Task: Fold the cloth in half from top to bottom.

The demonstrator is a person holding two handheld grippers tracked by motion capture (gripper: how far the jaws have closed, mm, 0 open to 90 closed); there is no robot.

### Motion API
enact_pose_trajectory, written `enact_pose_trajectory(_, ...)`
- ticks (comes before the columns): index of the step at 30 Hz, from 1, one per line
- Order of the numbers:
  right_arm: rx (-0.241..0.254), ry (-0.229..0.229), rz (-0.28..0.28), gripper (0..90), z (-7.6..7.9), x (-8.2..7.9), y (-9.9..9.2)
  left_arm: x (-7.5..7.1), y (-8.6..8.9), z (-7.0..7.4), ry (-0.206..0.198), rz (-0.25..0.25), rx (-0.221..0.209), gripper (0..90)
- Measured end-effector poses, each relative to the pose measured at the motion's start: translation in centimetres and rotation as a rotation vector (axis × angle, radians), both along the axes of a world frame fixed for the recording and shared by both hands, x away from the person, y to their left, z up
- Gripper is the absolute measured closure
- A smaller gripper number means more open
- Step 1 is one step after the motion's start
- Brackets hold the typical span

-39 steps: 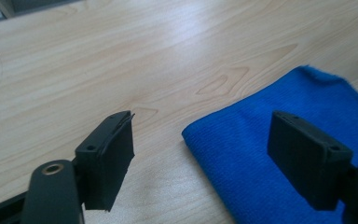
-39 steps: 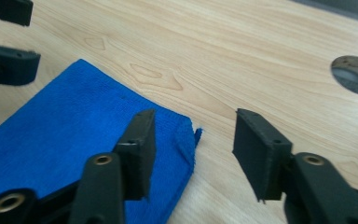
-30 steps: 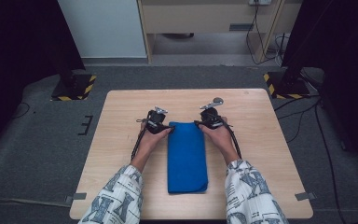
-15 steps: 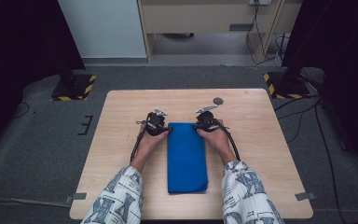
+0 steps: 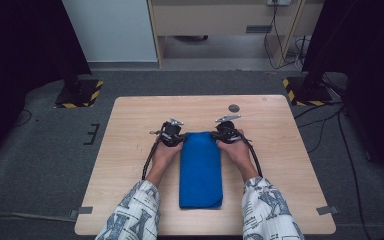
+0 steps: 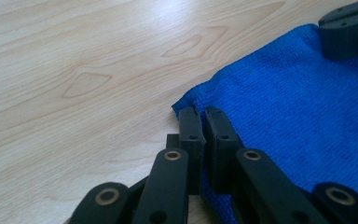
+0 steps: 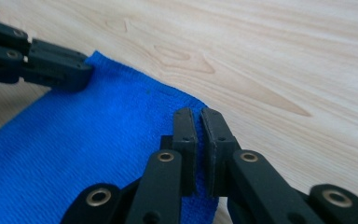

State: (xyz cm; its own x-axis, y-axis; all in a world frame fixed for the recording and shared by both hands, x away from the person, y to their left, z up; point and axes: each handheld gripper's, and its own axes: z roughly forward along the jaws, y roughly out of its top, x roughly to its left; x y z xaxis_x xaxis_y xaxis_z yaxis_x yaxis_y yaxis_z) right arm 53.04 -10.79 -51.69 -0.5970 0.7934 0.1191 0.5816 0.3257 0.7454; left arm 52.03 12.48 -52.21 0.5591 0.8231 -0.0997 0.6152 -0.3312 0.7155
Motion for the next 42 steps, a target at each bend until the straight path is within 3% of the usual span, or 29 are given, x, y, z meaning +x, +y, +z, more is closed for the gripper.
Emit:
enact_pose_trajectory(5, 0.038, -0.021, -0.019, 85.3, 0.9, -1.0, -1.0, -1.0, -0.1, 1.8, -0.053, 0.004, -0.048, 86.3)
enact_pose_trajectory(11, 0.055, -0.047, -0.028, 85.4, 1.5, -2.2, -1.3, -2.0, -0.1, 3.8, -0.097, -0.009, -0.042, 86.6)
enact_pose_trajectory(15, 0.067, -0.061, -0.02, 85.4, 2.3, -2.5, -1.0, -1.9, 0.4, 4.4, -0.101, -0.002, -0.058, 86.6)
enact_pose_trajectory(31, 0.043, -0.121, -0.009, 85.5, 5.9, -2.0, -0.8, -1.9, 0.6, 6.7, -0.172, 0.012, -0.095, 86.6)
enact_pose_trajectory(42, 0.017, -0.163, -0.001, 85.4, 8.0, -1.1, -0.4, -1.4, 0.6, 8.5, -0.221, 0.017, -0.079, 86.6)
